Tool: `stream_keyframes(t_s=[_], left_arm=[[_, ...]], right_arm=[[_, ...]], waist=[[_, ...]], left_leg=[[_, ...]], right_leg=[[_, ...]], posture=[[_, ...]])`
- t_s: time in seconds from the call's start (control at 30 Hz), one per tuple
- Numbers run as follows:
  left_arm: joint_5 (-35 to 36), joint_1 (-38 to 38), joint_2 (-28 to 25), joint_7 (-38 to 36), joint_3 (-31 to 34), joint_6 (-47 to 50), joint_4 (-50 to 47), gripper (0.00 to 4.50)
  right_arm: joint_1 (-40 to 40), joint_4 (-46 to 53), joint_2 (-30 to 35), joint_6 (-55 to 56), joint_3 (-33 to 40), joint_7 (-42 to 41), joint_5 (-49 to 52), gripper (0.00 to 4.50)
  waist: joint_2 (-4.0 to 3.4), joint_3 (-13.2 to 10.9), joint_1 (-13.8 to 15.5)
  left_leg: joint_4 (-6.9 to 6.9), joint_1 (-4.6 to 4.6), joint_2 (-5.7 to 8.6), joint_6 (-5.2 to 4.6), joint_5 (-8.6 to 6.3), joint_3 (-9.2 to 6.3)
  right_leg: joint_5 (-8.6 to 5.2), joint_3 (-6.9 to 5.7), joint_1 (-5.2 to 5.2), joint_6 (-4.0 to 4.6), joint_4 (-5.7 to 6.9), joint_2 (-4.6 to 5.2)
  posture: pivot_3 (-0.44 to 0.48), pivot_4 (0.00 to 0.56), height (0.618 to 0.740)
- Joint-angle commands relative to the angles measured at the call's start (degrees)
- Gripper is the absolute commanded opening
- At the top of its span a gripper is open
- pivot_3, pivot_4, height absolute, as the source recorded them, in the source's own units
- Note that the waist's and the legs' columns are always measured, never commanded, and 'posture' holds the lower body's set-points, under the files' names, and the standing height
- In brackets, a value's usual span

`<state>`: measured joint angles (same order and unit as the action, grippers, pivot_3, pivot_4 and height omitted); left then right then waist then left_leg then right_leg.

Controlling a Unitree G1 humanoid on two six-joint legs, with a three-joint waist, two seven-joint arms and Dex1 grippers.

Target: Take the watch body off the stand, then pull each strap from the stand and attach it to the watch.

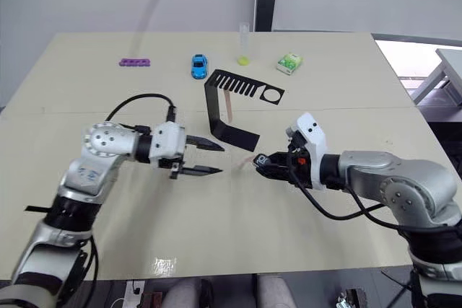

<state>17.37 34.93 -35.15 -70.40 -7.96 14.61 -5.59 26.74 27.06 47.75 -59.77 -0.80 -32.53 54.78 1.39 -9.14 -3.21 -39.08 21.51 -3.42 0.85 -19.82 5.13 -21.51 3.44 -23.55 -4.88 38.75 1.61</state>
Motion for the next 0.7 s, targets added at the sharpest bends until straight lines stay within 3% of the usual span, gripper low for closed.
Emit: stream_keyframes(t_s=[0.03,0.17,0.37,0.7], left_arm=[[6.2,1.0,-0.9,0.2,3.2,6.8,-3.5,4.29],[10.4,0.7,-2.8,-0.9,4.6,12.1,-4.4,4.41],[9.2,-0.8,-4.1,-0.3,4.6,9.9,-5.2,4.41],[9.2,-5.0,-8.1,0.4,7.1,7.5,-6.5,4.41]], right_arm=[[-1.6,3.9,2.4,9.0,-1.0,-7.6,-6.5,1.52],[-4.6,5.0,3.5,16.6,-2.5,-12.6,-12.8,1.52],[-8.4,5.9,2.3,25.9,-4.1,-17.8,-18.6,1.52],[-7.1,1.8,-1.0,30.2,-9.4,-21.7,-25.3,1.52]], waist=[[0.0,0.0,0.3],[0.0,0.0,0.2],[0.0,0.0,0.0],[0.0,0.0,0.0]], left_leg=[[-0.01,0.0,0.0,0.0,0.0,-0.01],[0.01,0.0,0.02,-0.03,-0.03,-0.04],[0.0,-0.02,0.02,-0.02,-0.03,-0.02],[-0.01,-0.08,0.02,-0.02,-0.02,-0.02]], right_leg=[[0.0,-0.01,0.03,0.0,-0.03,0.0],[0.0,-0.04,0.05,0.0,-0.08,-0.02],[0.0,-0.02,0.04,0.0,-0.08,-0.05],[0.0,-0.02,0.04,0.01,-0.06,-0.04]], posture=[[0.0,0.15,0.74],[0.0,0.15,0.74],[0.0,0.15,0.74],[0.0,0.15,0.74]])
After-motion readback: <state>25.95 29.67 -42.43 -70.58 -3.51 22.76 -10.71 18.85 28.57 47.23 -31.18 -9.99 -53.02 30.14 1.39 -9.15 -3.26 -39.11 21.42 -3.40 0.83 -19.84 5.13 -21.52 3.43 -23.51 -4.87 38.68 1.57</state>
